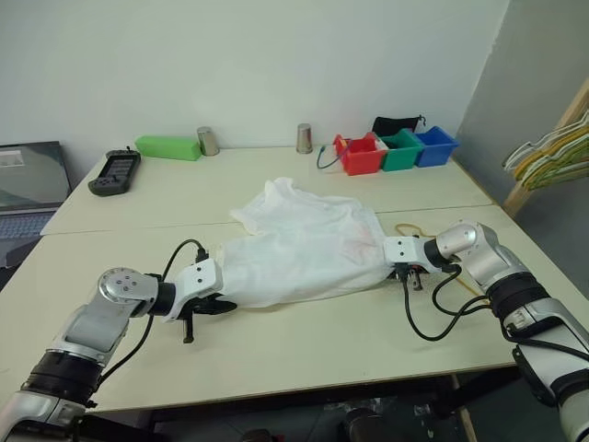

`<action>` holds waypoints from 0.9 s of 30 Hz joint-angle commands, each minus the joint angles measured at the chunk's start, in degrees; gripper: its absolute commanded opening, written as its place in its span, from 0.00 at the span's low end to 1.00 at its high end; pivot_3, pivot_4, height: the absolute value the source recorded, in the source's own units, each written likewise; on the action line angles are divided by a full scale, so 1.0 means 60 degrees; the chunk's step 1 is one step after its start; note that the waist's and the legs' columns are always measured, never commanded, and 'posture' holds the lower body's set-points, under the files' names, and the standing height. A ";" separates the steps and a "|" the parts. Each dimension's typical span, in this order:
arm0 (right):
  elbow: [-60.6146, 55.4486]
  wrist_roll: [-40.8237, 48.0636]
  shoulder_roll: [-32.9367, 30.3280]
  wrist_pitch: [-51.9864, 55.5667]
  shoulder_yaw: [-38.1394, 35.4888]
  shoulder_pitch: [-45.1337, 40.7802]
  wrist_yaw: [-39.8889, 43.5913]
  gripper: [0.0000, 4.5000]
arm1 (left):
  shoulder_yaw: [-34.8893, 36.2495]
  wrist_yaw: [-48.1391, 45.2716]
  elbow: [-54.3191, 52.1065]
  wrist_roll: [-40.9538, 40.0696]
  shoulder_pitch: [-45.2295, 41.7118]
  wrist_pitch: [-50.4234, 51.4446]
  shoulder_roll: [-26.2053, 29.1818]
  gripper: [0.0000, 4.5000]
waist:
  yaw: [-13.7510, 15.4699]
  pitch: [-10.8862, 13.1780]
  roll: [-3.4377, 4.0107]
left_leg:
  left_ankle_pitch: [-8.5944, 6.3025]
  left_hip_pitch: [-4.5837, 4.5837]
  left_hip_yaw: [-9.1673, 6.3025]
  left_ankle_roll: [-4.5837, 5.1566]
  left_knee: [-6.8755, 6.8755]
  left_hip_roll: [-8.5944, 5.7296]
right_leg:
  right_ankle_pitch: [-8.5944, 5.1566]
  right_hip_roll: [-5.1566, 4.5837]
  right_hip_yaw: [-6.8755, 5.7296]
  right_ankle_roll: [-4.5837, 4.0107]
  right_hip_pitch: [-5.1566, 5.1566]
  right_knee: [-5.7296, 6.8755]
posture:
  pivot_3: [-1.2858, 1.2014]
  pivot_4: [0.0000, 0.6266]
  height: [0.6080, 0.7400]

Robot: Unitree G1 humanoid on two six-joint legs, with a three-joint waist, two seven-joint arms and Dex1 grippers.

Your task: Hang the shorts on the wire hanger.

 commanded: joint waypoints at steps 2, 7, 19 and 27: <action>-0.0133 0.0191 -0.0132 0.0033 -0.0417 -0.0155 0.0012 0.00 | 0.0298 -0.0026 -0.0228 -0.0130 -0.0114 -0.0045 0.0025 0.00 | -0.0001 0.0000 0.0000 | 0.0000 0.0000 -0.0001 0.0000 0.0000 0.0000 | 0.0000 0.0000 -0.0001 0.0000 0.0000 0.0000 | 0.50 0.00 1.00; -0.0391 0.0240 0.0183 0.0190 -0.0601 0.0070 -0.0461 0.00 | 0.0539 0.0016 -0.0368 -0.0251 0.0056 -0.0014 0.0161 0.00 | 0.0000 -0.0001 -0.0001 | 0.0000 0.0000 -0.0001 0.0000 0.0000 0.0000 | 0.0000 0.0000 0.0000 0.0000 0.0000 0.0000 | 0.50 0.00 1.00; -0.7108 0.1967 -0.1336 0.3273 -0.0517 0.3362 0.1999 0.00 | 0.2481 -0.2694 -0.3671 -0.2361 0.3956 0.1440 0.3058 0.00 | 0.0297 0.0002 0.0005 | -0.0033 -0.0021 -0.0035 0.0046 -0.0009 0.0040 | -0.0024 -0.0003 -0.0006 -0.0009 -0.0028 0.0002 | 0.52 0.00 1.00; -0.5568 0.2150 -0.0758 0.3969 -0.0604 0.1639 0.1568 0.00 | 0.1573 -0.2087 -0.1875 -0.2364 0.0554 0.2431 0.2152 0.00 | 0.0635 0.0020 0.0003 | -0.0030 0.0176 0.0078 0.0044 0.0007 0.0100 | -0.0105 0.0054 -0.0020 -0.0067 0.0088 -0.0018 | 0.52 0.00 1.00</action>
